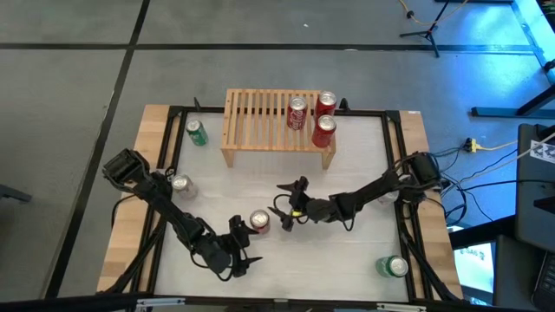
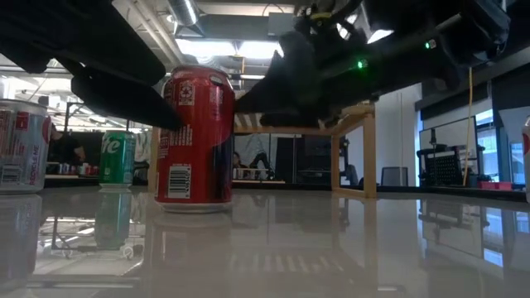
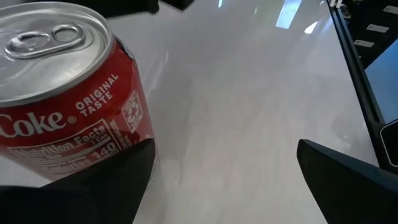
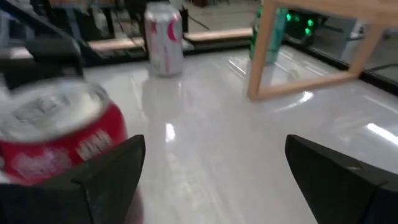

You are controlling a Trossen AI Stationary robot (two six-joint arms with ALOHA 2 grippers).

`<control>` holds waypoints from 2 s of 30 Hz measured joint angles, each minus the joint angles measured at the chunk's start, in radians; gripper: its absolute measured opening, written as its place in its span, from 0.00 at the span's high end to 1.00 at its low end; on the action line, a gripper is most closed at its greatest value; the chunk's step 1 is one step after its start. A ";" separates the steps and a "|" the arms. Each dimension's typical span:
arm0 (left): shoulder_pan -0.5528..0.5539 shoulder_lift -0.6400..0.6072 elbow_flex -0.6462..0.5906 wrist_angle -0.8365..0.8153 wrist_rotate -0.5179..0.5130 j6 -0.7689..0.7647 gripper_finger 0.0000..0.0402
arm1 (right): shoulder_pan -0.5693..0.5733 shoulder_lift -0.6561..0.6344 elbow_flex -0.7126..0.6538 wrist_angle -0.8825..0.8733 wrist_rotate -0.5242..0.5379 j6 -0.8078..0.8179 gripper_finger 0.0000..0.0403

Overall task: Place canned beverage on shelf
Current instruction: Put the red white soda can on the shelf

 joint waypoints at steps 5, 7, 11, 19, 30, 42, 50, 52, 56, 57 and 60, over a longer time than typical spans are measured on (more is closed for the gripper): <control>0.001 0.000 0.000 -0.003 -0.002 0.000 0.05 | 0.001 0.044 0.037 -0.023 -0.009 0.005 0.05; 0.001 0.000 0.000 -0.010 -0.001 0.000 0.05 | 0.001 0.065 0.052 -0.024 -0.042 0.003 0.05; -0.002 0.000 0.000 -0.043 -0.002 -0.006 0.05 | 0.001 0.070 0.062 -0.076 -0.065 0.000 0.05; -0.030 0.000 0.000 -0.161 -0.018 -0.078 0.05 | 0.003 0.064 0.061 -0.098 -0.130 -0.004 0.05; -0.046 0.000 0.000 -0.324 -0.125 -0.237 0.05 | 0.029 0.063 0.095 -0.106 -0.209 -0.033 0.05; -0.065 0.000 0.000 -0.160 0.132 -0.108 0.05 | 0.029 0.063 0.187 -0.389 0.019 -0.004 0.05; -0.047 0.025 0.000 -0.032 -0.010 -0.008 0.05 | 0.019 0.063 0.191 -0.287 0.024 0.001 0.05; -0.038 0.025 0.000 -0.064 -0.023 -0.037 0.05 | 0.021 0.063 0.191 -0.284 0.019 0.000 0.05; -0.034 0.024 0.000 -0.150 -0.035 -0.106 0.05 | 0.021 0.063 0.191 -0.286 -0.012 -0.015 0.05; -0.035 0.024 0.000 -0.170 -0.037 -0.122 0.05 | 0.020 0.063 0.191 -0.287 -0.024 -0.015 0.05; -0.042 0.024 0.001 -0.236 -0.052 -0.171 0.05 | 0.020 0.063 0.191 -0.288 -0.059 -0.015 0.05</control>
